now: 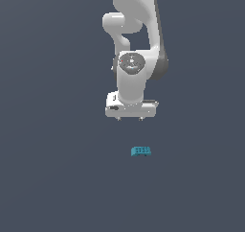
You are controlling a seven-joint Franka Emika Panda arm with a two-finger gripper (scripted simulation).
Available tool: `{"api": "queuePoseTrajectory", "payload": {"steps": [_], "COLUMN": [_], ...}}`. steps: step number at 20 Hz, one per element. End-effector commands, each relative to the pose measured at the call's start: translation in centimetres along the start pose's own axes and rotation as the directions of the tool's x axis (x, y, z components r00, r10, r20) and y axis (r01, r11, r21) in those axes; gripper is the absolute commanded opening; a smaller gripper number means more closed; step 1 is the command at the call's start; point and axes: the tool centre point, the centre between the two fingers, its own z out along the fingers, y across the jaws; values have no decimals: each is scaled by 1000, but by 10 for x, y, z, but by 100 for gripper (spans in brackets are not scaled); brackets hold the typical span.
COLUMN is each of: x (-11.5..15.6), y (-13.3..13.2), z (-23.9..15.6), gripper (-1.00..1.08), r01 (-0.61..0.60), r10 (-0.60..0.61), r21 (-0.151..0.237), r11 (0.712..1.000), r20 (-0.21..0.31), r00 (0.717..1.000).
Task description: Pick up the object and move it to a goal position.
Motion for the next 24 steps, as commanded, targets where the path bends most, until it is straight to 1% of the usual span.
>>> {"api": "queuePoseTrajectory", "payload": {"steps": [1,7,12,15,18,24], "x": [2,10,18,24,30,42], "y": [-1,-3,-6,-8,-10,-15], "z": [1,5,10,13,16,23], "gripper": [100,100,100,100,100,100], "r01": [-26,-123,-235,-311,-384,-523], "r10": [26,123,235,311,384,523], "r21": [1,2,4,5,7,9], "r11": [1000,992,972,950,923,852], "r20": [0,-2,-4,-6,-7,-11], "r00": [1000,992,972,950,923,852]}}
